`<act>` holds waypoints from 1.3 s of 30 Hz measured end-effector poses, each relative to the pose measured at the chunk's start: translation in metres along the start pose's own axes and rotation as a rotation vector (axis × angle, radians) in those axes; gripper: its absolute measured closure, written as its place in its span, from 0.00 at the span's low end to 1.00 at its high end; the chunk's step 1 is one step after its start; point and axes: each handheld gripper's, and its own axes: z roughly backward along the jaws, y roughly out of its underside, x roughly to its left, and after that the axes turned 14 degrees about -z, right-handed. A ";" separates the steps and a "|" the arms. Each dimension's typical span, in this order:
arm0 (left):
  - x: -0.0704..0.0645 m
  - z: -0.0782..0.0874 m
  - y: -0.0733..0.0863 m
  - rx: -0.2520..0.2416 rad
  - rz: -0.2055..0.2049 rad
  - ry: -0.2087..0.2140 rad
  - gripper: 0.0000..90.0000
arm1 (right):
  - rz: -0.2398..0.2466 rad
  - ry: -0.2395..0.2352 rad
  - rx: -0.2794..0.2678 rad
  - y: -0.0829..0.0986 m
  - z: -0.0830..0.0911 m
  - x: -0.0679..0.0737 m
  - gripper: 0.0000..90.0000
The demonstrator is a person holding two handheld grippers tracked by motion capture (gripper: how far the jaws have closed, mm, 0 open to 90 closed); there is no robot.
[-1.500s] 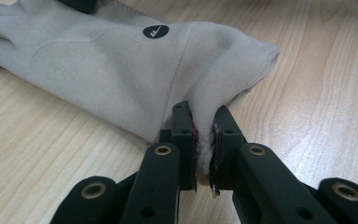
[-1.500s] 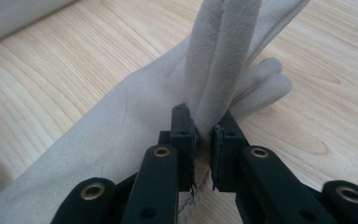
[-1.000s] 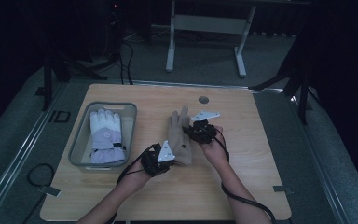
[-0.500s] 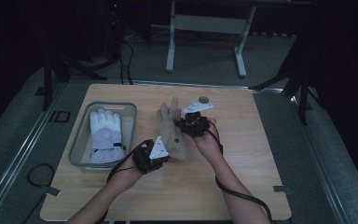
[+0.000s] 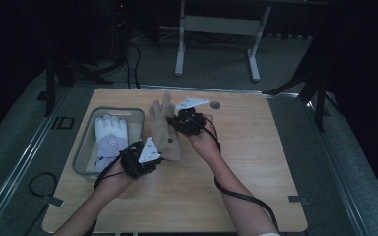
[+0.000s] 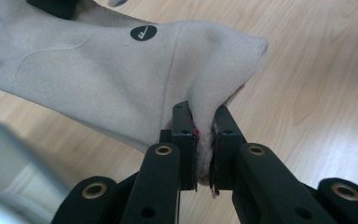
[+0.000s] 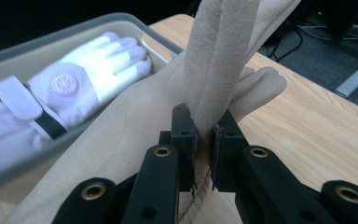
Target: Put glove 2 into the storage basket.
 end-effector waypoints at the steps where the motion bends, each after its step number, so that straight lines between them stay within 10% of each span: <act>1: 0.004 0.008 0.006 0.015 0.006 -0.015 0.93 | 0.006 -0.012 -0.004 -0.005 -0.007 0.008 0.91; 29: 0.019 0.078 0.097 0.103 0.163 -0.124 0.93 | 0.110 -0.161 0.046 -0.044 -0.102 0.113 0.91; 39: 0.020 0.061 0.119 0.131 0.231 -0.083 0.92 | 0.091 -0.144 0.122 -0.029 -0.137 0.113 0.91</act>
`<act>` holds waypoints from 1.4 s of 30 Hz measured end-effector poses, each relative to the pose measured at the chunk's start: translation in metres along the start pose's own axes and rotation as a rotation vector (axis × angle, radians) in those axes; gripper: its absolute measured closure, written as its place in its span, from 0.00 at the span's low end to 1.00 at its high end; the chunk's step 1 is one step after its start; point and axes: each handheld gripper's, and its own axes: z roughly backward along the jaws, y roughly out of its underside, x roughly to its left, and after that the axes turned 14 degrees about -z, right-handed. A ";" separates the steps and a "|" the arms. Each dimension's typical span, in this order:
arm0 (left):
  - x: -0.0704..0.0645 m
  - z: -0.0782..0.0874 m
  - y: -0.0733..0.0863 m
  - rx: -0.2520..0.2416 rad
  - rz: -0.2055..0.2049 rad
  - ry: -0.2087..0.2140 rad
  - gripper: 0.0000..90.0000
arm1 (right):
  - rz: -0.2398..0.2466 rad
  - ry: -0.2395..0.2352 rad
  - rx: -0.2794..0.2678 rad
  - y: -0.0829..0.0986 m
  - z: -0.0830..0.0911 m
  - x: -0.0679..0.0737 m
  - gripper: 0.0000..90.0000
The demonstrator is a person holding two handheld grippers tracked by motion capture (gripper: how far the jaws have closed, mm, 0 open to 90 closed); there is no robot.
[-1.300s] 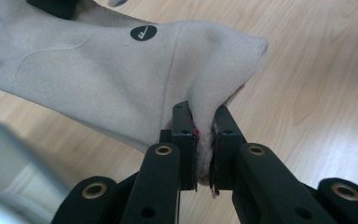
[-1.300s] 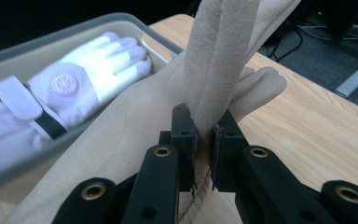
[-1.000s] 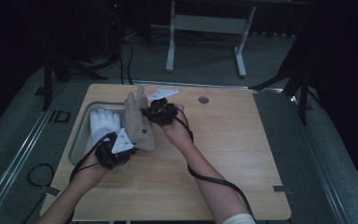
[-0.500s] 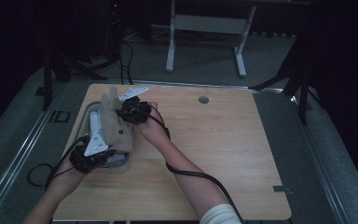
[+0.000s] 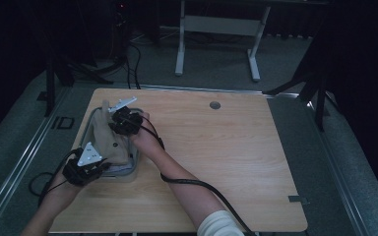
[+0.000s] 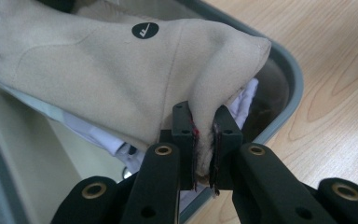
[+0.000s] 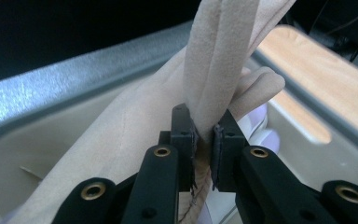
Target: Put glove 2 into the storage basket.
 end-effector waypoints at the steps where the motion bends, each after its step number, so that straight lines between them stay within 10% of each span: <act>1: 0.000 0.000 0.000 0.000 0.000 0.000 0.92 | 0.000 0.000 0.000 0.000 0.000 0.000 0.91; 16: 0.008 -0.013 0.013 -0.020 0.102 0.066 0.90 | -0.013 0.032 0.087 0.017 -0.023 -0.009 0.78; 27: 0.008 0.014 -0.001 -0.158 0.181 0.004 0.19 | -0.070 -0.031 0.041 0.006 0.017 -0.025 0.31; 33: 0.000 0.014 -0.017 -0.278 0.204 0.024 0.16 | -0.077 -0.099 -0.001 0.011 0.042 -0.026 0.22; 42: -0.020 -0.006 -0.041 -0.306 0.159 0.046 0.16 | -0.020 -0.069 0.002 0.030 0.067 -0.038 0.17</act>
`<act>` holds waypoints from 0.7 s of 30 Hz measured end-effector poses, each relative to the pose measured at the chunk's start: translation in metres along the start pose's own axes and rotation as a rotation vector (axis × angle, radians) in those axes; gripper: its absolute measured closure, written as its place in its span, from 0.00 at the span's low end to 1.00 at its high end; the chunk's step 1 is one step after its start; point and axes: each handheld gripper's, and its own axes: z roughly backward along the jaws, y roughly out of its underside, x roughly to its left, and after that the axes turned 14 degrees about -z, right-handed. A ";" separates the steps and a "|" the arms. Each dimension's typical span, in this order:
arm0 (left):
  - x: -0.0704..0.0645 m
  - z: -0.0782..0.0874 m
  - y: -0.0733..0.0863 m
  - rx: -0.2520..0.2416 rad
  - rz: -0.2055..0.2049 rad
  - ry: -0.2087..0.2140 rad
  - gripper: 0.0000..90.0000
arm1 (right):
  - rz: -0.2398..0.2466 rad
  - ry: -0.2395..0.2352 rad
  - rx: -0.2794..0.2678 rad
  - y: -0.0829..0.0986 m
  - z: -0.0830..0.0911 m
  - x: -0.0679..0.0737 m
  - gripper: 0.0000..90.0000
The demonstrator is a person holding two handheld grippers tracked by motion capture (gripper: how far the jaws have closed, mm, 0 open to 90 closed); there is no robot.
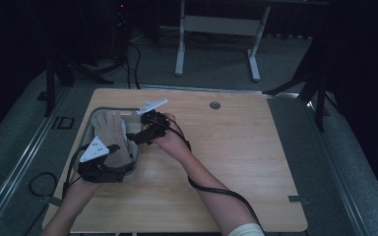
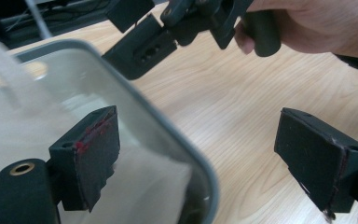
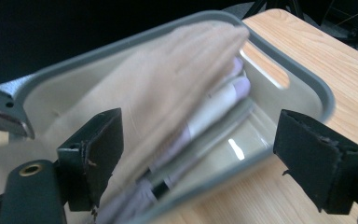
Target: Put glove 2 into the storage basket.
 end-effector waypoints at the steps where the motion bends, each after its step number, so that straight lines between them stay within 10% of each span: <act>1: 0.000 0.000 0.000 0.000 0.000 0.000 0.16 | 0.000 0.000 0.000 0.000 0.000 0.000 0.17; 21: -0.048 -0.057 -0.007 -0.033 -0.040 0.153 0.16 | -0.007 0.092 0.027 0.064 0.047 -0.047 0.18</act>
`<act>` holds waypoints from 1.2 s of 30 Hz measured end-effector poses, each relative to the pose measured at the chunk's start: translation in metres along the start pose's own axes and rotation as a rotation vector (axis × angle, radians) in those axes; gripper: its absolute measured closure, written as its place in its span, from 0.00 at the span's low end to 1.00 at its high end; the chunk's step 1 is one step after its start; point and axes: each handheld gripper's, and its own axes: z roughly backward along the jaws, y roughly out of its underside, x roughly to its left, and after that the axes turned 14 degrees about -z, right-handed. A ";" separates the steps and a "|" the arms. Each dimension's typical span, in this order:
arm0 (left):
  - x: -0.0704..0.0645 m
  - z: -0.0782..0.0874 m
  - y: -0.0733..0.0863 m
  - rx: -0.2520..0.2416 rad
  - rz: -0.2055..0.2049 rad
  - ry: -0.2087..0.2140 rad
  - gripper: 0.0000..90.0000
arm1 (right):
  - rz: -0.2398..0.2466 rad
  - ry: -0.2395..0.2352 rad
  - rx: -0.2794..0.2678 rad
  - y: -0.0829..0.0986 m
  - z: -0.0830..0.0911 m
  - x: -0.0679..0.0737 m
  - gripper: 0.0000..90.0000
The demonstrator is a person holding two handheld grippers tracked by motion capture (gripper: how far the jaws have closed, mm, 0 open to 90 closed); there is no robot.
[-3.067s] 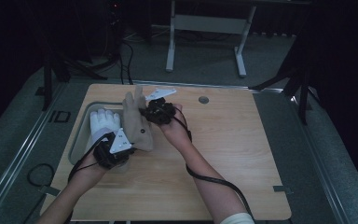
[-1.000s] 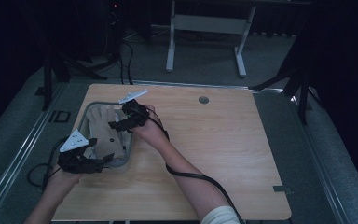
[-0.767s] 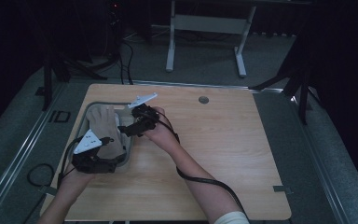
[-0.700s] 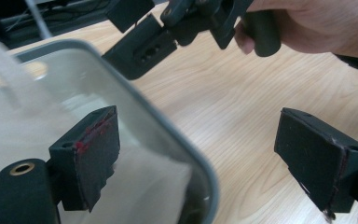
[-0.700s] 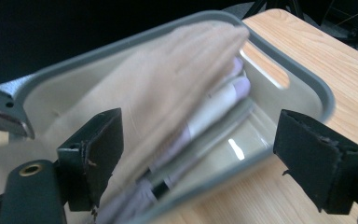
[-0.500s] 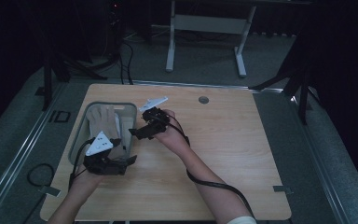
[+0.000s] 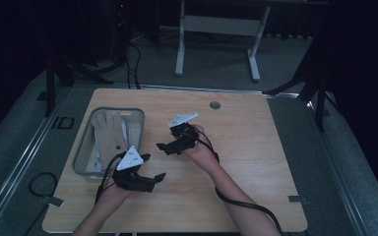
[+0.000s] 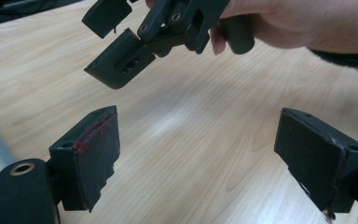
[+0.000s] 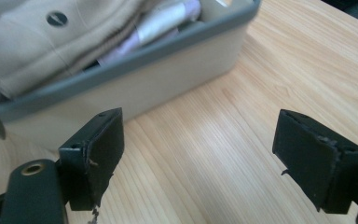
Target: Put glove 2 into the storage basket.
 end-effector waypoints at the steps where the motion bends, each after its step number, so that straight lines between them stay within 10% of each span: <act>1: 0.000 0.000 0.000 0.000 0.000 0.000 0.16 | -0.005 0.000 0.001 0.004 0.001 -0.002 0.18; 36: -0.037 -0.074 0.021 0.033 -0.027 0.153 0.16 | -0.057 0.017 -0.029 0.114 0.035 -0.046 0.18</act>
